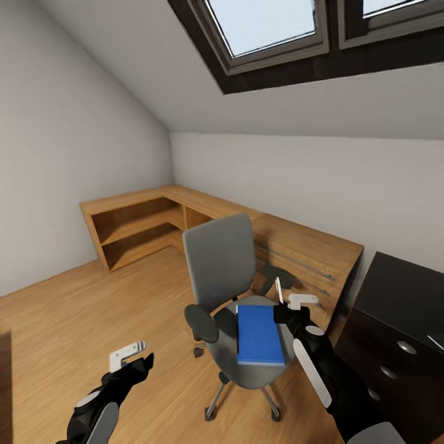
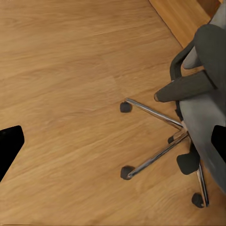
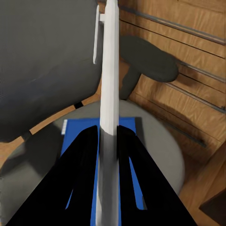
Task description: In the bedroom, organize the workspace by keeping the computer under the desk, ensuring the monitor is on the desk, placing the keyboard on the desk next to the monitor, placing the mouse on the desk next to the keyboard, moving the folder from the swivel chair onto the desk next to the mouse, stacking the notebook on top of the folder with the pen on top of the notebook, and positioning the swivel chair next to the desk.
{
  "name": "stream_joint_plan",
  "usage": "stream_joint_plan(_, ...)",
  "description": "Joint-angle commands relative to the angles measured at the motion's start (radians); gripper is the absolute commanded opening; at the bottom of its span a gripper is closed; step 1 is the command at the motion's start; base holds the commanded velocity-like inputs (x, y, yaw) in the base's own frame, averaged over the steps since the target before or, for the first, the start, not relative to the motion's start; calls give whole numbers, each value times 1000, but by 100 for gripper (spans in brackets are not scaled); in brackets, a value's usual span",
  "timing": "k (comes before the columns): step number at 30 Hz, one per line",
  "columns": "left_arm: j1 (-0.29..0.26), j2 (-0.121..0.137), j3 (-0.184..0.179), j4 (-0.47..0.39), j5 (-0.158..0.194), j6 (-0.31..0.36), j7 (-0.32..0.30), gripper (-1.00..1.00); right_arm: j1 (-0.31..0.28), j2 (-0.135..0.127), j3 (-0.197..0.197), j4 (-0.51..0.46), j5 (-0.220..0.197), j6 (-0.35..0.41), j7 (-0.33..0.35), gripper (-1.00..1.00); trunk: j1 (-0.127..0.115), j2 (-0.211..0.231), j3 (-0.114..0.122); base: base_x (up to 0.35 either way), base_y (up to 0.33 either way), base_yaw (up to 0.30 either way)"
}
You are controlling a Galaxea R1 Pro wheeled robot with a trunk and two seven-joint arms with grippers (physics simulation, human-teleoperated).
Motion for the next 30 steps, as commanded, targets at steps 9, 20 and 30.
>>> stream_joint_plan(9,-1,2,-58,4,12,1,26,100,-1,-1,4,-1,-12,2,-10,-100,0,-1,13,0,-1,0)
stream_joint_plan(20,-1,2,-70,8,12,0,27,100,-1,-1,4,-1,-12,2,-10,-100,0,-1,30,69,-190,0)
stream_joint_plan(30,-1,2,-72,8,12,0,27,100,-1,-1,4,-1,-12,2,-10,-100,0,-1,46,137,-289,0)
